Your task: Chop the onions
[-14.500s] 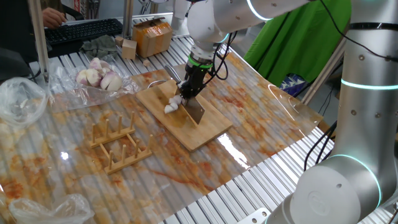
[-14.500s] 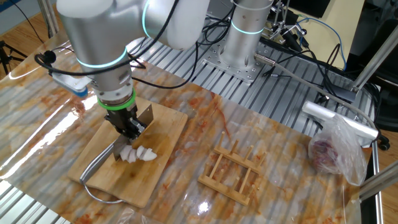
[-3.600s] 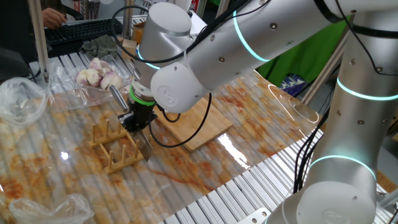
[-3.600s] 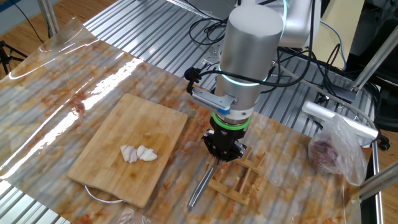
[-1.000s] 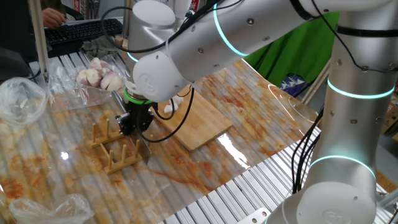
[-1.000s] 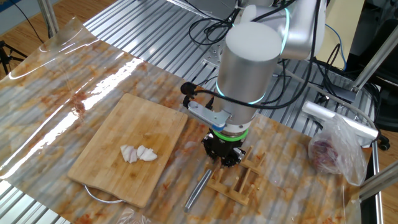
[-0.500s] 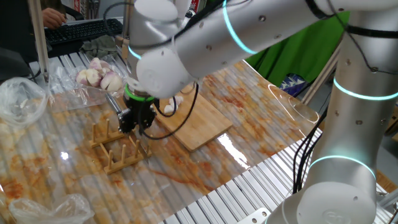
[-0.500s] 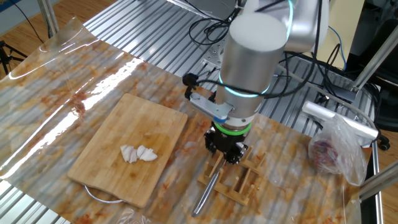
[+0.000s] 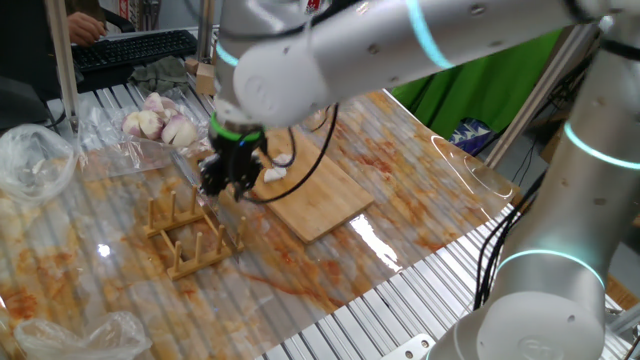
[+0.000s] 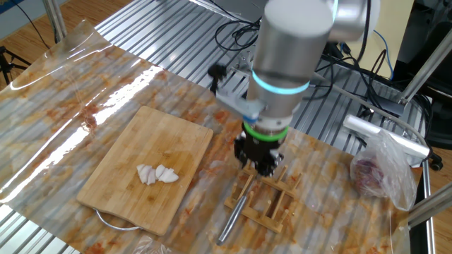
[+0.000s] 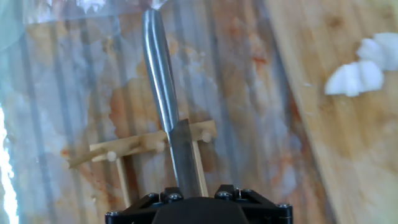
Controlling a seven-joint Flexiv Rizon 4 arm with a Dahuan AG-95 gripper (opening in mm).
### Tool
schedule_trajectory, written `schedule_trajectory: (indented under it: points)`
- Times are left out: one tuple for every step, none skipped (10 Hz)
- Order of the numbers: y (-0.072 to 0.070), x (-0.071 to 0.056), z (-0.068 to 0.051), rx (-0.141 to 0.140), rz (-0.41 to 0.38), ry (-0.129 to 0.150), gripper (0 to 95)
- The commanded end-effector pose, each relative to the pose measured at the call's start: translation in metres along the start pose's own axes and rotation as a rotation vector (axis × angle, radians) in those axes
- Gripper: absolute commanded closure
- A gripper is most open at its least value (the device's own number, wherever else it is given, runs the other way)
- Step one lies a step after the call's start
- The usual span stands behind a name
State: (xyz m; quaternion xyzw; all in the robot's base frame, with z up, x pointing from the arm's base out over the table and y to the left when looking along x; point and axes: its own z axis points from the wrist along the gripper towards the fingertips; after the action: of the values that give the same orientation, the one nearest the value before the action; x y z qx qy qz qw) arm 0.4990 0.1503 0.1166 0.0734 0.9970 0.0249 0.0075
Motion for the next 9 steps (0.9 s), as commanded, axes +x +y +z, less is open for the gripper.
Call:
schedule_trajectory:
  points:
    - [-0.007,0.003,-0.014,-0.009,0.009,0.006,57.0]
    - [-0.013,0.003,-0.023,-0.009,0.007,0.006,57.0]
    - [-0.022,0.001,-0.028,-0.008,-0.004,0.004,57.0]
    - [-0.030,-0.002,-0.029,-0.008,-0.018,0.002,57.0]
    - [-0.045,-0.008,-0.030,-0.008,-0.045,-0.001,57.0]
    - [-0.058,-0.013,-0.030,-0.009,-0.067,-0.006,57.0]
    - [-0.070,-0.019,-0.029,-0.008,-0.090,-0.010,57.0]
    - [-0.081,-0.024,-0.028,-0.010,-0.113,-0.014,57.0]
    - [-0.087,-0.029,-0.027,-0.010,-0.128,-0.018,76.0]
